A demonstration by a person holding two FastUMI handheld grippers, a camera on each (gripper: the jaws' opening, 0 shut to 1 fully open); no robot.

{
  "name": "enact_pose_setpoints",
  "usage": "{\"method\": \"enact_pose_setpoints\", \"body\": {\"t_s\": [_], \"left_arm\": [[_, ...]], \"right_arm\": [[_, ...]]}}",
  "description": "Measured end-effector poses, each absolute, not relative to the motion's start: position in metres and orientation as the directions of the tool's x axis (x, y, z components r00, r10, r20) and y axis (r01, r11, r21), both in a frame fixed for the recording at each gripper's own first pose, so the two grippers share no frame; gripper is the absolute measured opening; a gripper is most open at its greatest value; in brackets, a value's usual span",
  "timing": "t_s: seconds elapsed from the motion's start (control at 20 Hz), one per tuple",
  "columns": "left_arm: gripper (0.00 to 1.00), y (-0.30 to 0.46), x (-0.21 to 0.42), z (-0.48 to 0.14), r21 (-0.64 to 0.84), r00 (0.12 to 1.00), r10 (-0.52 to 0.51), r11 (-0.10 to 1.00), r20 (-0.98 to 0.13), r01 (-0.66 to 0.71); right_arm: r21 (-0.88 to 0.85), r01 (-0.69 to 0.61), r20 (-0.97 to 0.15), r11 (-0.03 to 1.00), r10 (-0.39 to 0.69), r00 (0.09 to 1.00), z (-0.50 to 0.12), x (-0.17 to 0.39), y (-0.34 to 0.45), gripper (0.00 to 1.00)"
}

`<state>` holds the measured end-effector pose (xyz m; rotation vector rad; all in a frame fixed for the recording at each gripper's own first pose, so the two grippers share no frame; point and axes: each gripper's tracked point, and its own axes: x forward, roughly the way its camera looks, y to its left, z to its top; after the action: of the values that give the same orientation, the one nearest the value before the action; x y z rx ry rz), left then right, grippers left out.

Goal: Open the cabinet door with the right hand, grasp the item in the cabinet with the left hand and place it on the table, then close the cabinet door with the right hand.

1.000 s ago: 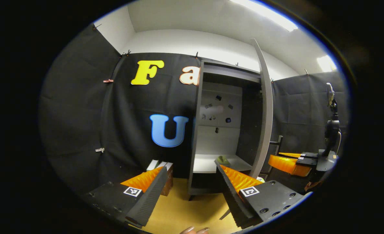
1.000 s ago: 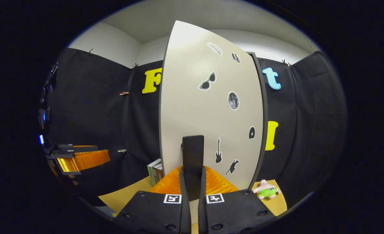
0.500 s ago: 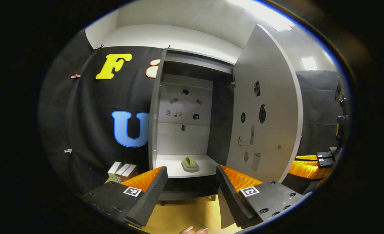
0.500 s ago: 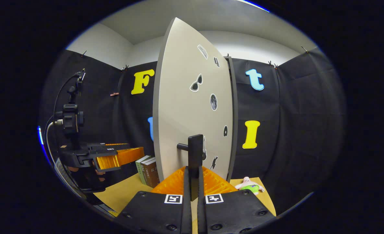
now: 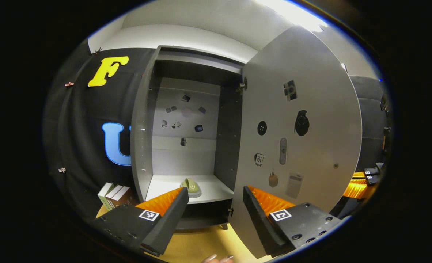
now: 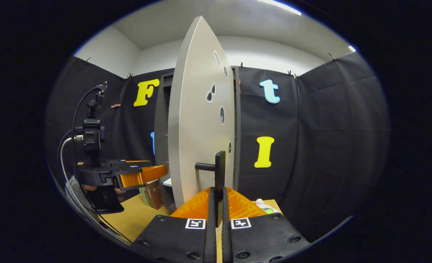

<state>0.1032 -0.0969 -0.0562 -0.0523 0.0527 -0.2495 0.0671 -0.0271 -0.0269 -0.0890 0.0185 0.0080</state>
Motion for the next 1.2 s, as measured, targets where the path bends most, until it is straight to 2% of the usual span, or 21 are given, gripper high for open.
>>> {"method": "enact_pose_setpoints", "body": {"t_s": [0.1,0.45,0.5,0.6,0.65,0.7,0.75,0.9,0.95,1.0,1.05,1.1,1.15,1.2], "left_arm": [[0.95,-0.102,0.111,-0.059,-0.046,0.968,-0.248,0.968,-0.051,0.246],[0.92,-0.108,0.143,-0.061,-0.027,0.975,-0.217,0.976,-0.042,0.216],[0.94,-0.105,0.149,-0.059,-0.027,0.979,-0.200,0.980,-0.029,0.199],[0.92,-0.101,0.165,-0.056,-0.031,0.983,-0.182,0.983,-0.007,0.182],[0.94,-0.099,0.175,-0.055,-0.024,0.984,-0.179,0.984,-0.003,0.179],[0.92,-0.096,0.187,-0.054,-0.004,0.984,-0.175,0.984,-0.003,0.175],[0.94,-0.091,0.199,-0.054,0.023,0.986,-0.165,0.986,-0.008,0.165],[0.92,-0.088,0.239,-0.062,0.078,0.986,-0.158,0.984,-0.055,0.162],[0.95,-0.086,0.252,-0.067,0.069,0.985,-0.155,0.985,-0.075,0.160],[0.92,-0.086,0.263,-0.072,0.049,0.983,-0.153,0.986,-0.101,0.159],[0.94,-0.084,0.275,-0.077,0.022,0.982,-0.152,0.988,-0.116,0.156],[0.92,-0.081,0.285,-0.080,-0.004,0.981,-0.143,0.990,-0.135,0.144],[0.94,-0.078,0.299,-0.084,-0.017,0.978,-0.136,0.991,-0.157,0.135],[0.95,-0.074,0.313,-0.086,-0.012,0.978,-0.122,0.992,-0.172,0.122]], "right_arm": [[-0.087,0.001,-0.017,0.996,-0.003,1.000,-0.026,0.068,-0.035,0.10],[-0.075,0.037,-0.009,0.997,-0.038,0.999,-0.023,0.070,-0.062,0.10],[-0.075,0.026,-0.006,0.997,-0.027,1.000,-0.023,0.067,-0.061,0.08],[-0.077,-0.003,-0.007,0.997,0.003,1.000,-0.024,0.066,-0.055,0.08],[-0.082,-0.007,-0.013,0.997,0.006,1.000,-0.025,0.067,-0.059,0.08],[-0.086,-0.007,-0.021,0.996,0.005,1.000,-0.027,0.064,-0.061,0.08],[-0.085,-0.013,-0.030,0.996,0.010,1.000,-0.031,0.061,-0.060,0.10],[-0.053,-0.042,-0.035,0.998,0.041,0.999,-0.037,0.044,-0.063,0.10],[-0.051,-0.036,-0.032,0.998,0.035,0.999,-0.038,0.037,-0.067,0.11],[-0.054,-0.021,-0.024,0.998,0.020,1.000,-0.037,0.032,-0.075,0.12],[-0.058,-0.001,-0.012,0.998,0.001,1.000,-0.034,0.026,-0.083,0.13],[-0.057,0.018,0.004,0.998,-0.018,1.000,-0.030,0.018,-0.092,0.17],[-0.051,0.045,0.018,0.998,-0.044,0.999,-0.028,0.014,-0.103,0.22],[-0.046,0.070,0.034,0.996,-0.069,0.997,-0.026,0.010,-0.113,0.36]]}}
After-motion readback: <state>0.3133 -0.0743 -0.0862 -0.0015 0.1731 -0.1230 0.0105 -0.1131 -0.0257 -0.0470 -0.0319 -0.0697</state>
